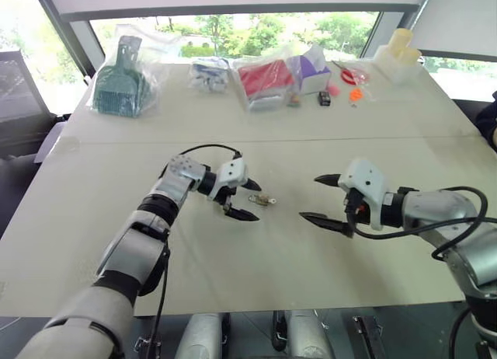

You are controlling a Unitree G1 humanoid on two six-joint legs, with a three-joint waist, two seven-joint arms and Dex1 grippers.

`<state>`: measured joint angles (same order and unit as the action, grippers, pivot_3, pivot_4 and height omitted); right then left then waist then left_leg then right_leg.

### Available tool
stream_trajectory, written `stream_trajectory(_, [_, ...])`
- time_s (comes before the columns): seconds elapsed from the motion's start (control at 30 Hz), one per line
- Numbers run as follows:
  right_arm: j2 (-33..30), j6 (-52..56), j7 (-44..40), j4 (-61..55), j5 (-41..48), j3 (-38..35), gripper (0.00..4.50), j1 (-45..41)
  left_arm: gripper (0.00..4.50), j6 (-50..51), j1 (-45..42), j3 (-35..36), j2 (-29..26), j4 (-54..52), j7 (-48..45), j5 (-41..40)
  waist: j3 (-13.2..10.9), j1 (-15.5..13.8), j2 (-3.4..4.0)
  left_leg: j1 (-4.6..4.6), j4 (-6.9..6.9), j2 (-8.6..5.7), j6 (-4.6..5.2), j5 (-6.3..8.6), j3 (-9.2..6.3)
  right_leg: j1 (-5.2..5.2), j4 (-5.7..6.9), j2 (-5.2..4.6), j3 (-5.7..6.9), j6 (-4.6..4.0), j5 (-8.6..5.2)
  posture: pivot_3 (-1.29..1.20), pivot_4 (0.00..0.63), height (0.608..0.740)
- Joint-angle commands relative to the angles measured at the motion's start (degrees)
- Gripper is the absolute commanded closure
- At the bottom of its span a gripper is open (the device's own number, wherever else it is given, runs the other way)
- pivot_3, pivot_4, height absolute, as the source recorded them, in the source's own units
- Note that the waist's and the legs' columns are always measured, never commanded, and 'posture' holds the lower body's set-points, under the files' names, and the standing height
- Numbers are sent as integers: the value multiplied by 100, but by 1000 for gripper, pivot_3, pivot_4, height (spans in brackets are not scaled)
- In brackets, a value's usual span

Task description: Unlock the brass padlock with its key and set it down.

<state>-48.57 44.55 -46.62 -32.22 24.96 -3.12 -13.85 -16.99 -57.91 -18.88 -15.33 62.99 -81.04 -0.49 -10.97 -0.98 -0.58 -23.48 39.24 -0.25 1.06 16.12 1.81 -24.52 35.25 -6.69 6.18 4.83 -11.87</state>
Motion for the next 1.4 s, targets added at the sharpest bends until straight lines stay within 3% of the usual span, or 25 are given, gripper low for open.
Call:
stream_trajectory(0.03, [-57, 32, 112, -277, 73, -201, 0, 26, 36, -278, -162, 84, 114, 346, 221, 228, 1, -6, -2, 0, 1, 0, 0, 0, 0, 0, 0, 0, 0, 0, 0, 0, 150, 740])
stream_trajectory(0.07, [-57, 45, 131, -294, 79, -206, 0, 33, 36, -309, -177, 89, 128, 429, 277, 282, 1, -9, -2, 0, 2, 0, 0, 0, 0, 2, 0, -1, 0, 0, 0, 0, 150, 740])
stream_trajectory(0.17, [-63, 55, 167, -320, 78, -202, 0, 56, 834, -443, -188, 101, 128, 587, 413, 415, 2, -9, -3, 0, 2, -1, 0, 0, -1, 2, 0, -2, 0, 1, 1, 0, 150, 740])
stream_trajectory(0.4, [34, -18, 250, -246, -14, 17, 0, -92, 3718, -506, -175, 274, 164, 688, 655, 449, 3, 6, -4, 2, 8, 0, 1, 0, -2, 5, 4, -2, 0, 4, 3, 0, 150, 740])
stream_trajectory(0.5, [225, -105, 450, -180, -234, 378, 0, -253, 3766, -413, -196, 384, 144, 663, 723, 416, 4, 12, -4, 3, 8, 0, 1, 0, -3, 5, 4, -1, 0, 4, 3, 0, 150, 740])
stream_trajectory(0.7, [551, -1739, 1180, 684, -2331, 1954, 0, -854, 3766, 150, -324, 1013, -223, 96, 153, -187, 1, 58, -5, 0, 7, 1, 0, 0, 3, -6, 11, 1, 0, 4, 3, 0, 150, 740])
stream_trajectory(0.9, [761, -3274, 1440, 1617, -3615, 2543, 0, -1362, 3766, 901, -124, 1251, -559, -950, -230, -526, 1, 25, -6, -8, 8, -4, 0, 0, 4, -11, 19, 0, -1, 7, 5, 0, 150, 740])
stream_trajectory(1.2, [1431, -4440, 1465, 2686, -4235, 2708, 0, -1981, 3766, 1556, 302, 1251, -795, -2064, -158, -675, 1, 51, -5, -5, 7, -2, 0, -1, 3, -6, 13, 4, -2, 13, 8, 0, 150, 740])
stream_trajectory(1.3, [1537, -4645, 1445, 2849, -4353, 2678, 848, -2046, 3766, 1624, 344, 1250, -818, -2169, -117, -670, 1, 34, -5, -5, 7, -3, 0, -1, 3, -5, 13, 3, -2, 13, 8, 0, 150, 740])
stream_trajectory(1.4, [1620, -4747, 1402, 2919, -4426, 2642, 2270, -2071, 3766, 1646, 366, 1235, -833, -2225, -91, -676, 1, 36, -5, -5, 7, -3, 0, -1, 4, -5, 12, 3, -2, 13, 9, 0, 150, 740])
